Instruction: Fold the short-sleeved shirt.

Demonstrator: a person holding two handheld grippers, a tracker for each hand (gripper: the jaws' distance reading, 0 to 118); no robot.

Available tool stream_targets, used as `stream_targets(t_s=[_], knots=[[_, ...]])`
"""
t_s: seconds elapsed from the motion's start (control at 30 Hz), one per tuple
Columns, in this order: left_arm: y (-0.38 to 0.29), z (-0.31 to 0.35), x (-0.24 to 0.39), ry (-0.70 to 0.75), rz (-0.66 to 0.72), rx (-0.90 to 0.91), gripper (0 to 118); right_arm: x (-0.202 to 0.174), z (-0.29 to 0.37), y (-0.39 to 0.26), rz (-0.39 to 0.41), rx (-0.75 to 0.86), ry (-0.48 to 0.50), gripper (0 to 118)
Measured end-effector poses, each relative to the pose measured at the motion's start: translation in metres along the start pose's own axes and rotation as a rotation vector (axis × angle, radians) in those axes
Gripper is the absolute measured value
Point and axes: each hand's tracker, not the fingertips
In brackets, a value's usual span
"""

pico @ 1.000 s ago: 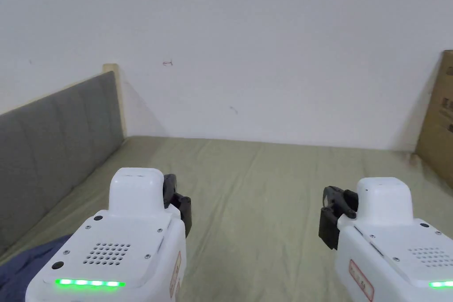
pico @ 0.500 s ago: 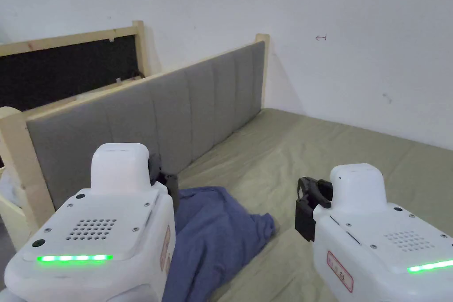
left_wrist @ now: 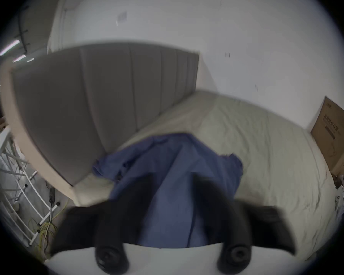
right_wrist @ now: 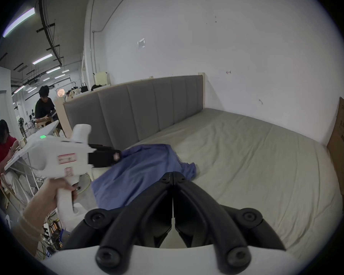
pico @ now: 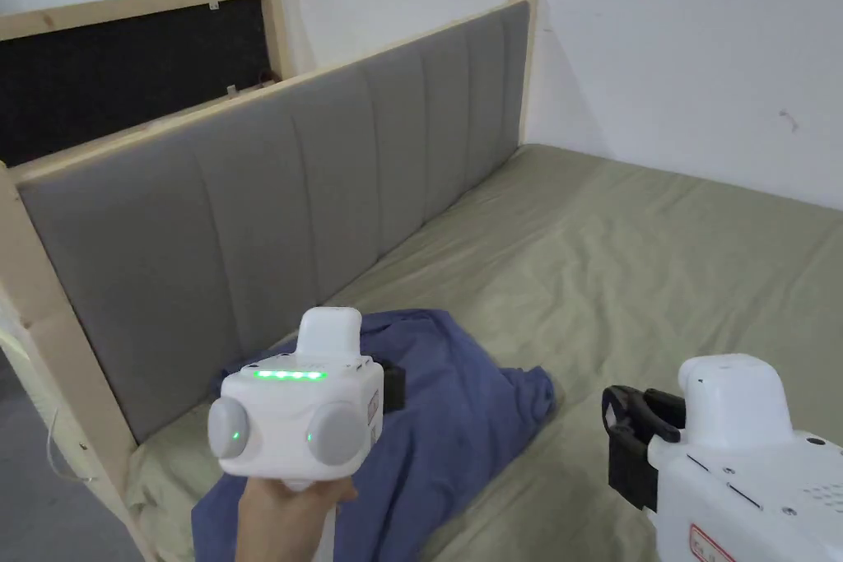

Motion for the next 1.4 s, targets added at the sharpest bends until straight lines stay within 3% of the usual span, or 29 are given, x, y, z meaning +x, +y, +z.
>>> stream_targets(t_s=[0.03, 0.07, 0.17, 0.3, 0.33, 0.4, 0.43, 0.53, 0.57, 0.6, 0.63, 0.67, 0.7, 0.83, 0.97, 1.03, 1.23, 1.4], knots=[[0.000, -0.022, -0.001, -0.019, -0.012, -0.055, 101, 0.005, -0.004, -0.002, -0.012, -0.013, 0.001, 0], [-0.001, -0.041, 0.001, -0.027, -0.017, -0.089, 112, 0.009, -0.008, -0.006, -0.035, -0.028, 0.010, 0], [-0.007, -0.073, 0.014, 0.010, -0.074, -0.103, 110, 0.024, -0.022, -0.016, -0.103, -0.085, 0.049, 0], [-0.017, -0.127, 0.022, 0.002, -0.116, -0.283, 109, 0.036, -0.034, -0.030, -0.117, -0.132, 0.016, 0], [-0.022, -0.141, 0.023, 0.009, -0.125, -0.327, 100, 0.037, -0.033, -0.033, -0.120, -0.142, 0.015, 0], [-0.031, -0.154, 0.023, -0.015, -0.091, -0.398, 97, 0.043, -0.034, -0.038, -0.120, -0.170, 0.015, 0], [-0.034, -0.150, 0.023, 0.002, -0.089, -0.326, 94, 0.046, -0.036, -0.041, -0.123, -0.187, 0.012, 0], [-0.023, -0.147, 0.022, -0.006, -0.091, -0.349, 82, 0.054, -0.037, -0.051, -0.158, -0.216, -0.014, 0], [-0.021, -0.144, 0.020, -0.049, -0.057, -0.353, 72, 0.057, -0.037, -0.054, -0.181, -0.224, -0.015, 0], [-0.018, -0.144, 0.018, -0.046, -0.023, -0.342, 51, 0.059, -0.035, -0.056, -0.201, -0.226, -0.012, 0], [-0.017, -0.146, 0.017, -0.003, 0.007, -0.345, 10, 0.061, -0.032, -0.058, -0.214, -0.225, -0.009, 0], [-0.018, -0.150, 0.013, -0.011, 0.068, -0.373, 4, 0.064, -0.028, -0.059, -0.220, -0.222, -0.010, 0], [-0.018, -0.149, 0.009, -0.013, 0.114, -0.373, 4, 0.066, -0.024, -0.059, -0.222, -0.222, -0.013, 0], [-0.002, -0.130, 0.012, -0.025, 0.080, -0.377, 4, 0.083, -0.005, -0.060, -0.207, -0.218, -0.061, 0], [0.027, -0.086, 0.032, -0.146, 0.165, -0.249, 4, 0.113, 0.028, -0.061, -0.289, -0.167, -0.151, 0], [0.043, -0.065, 0.060, -0.174, 0.069, -0.199, 4, 0.129, 0.049, -0.061, -0.326, -0.138, -0.176, 0], [0.097, 0.004, 0.199, -0.478, -0.084, -0.069, 4, 0.163, 0.132, -0.060, -0.353, -0.051, -0.356, 0], [0.082, 0.086, 0.335, -0.809, -0.253, -0.020, 4, 0.189, 0.207, -0.064, -0.404, 0.034, -0.479, 0]])
